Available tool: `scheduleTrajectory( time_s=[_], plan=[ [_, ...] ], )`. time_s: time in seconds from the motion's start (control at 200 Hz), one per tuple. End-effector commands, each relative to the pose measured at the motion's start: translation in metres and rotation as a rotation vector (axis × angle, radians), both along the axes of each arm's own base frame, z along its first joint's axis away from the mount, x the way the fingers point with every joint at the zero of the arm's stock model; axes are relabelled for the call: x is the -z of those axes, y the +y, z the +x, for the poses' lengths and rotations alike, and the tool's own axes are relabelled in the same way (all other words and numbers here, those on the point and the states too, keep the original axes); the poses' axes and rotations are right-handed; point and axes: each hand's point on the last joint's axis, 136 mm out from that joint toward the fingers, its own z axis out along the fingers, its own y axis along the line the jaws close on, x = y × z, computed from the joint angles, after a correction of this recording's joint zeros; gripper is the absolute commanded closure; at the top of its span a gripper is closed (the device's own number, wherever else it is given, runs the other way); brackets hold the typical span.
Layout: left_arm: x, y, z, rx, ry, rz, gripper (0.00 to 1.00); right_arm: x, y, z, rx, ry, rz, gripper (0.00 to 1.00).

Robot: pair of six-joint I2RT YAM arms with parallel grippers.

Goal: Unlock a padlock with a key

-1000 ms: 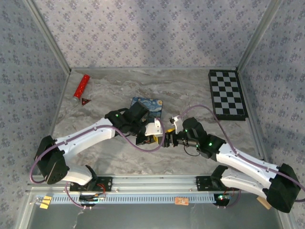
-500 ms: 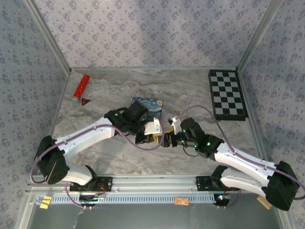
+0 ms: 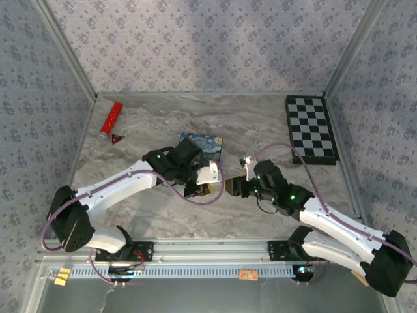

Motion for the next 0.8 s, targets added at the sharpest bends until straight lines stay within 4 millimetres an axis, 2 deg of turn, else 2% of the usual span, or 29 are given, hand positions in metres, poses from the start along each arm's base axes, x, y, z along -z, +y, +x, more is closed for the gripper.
scheduleTrajectory(
  time_s=[0.0, 0.15, 0.23, 0.47, 0.665, 0.795],
  plan=[
    [-0.009, -0.001, 0.0, 0.025, -0.026, -0.015, 1.0, -0.007, 0.004, -0.005, -0.027, 0.026, 0.045, 0.49],
    [-0.008, 0.0, 0.008, 0.031, -0.165, -0.012, 1.0, -0.016, 0.009, -0.001, 0.038, 0.196, 0.163, 0.57],
    [-0.011, 0.0, 0.013, 0.045, -0.283, -0.058, 1.0, -0.012, 0.003, 0.004, 0.131, 0.323, 0.201, 0.58],
    [-0.033, -0.008, 0.03, 0.033, -0.588, -0.273, 1.0, -0.016, 0.017, 0.001, 0.205, 0.508, 0.359, 0.57],
    [-0.031, -0.01, 0.039, 0.019, -0.66, -0.275, 1.0, -0.027, 0.029, -0.003, 0.197, 0.534, 0.442, 0.56],
    [-0.032, -0.012, 0.039, 0.012, -0.679, -0.296, 1.0, -0.021, 0.031, -0.003, 0.211, 0.566, 0.455, 0.59]
  ],
)
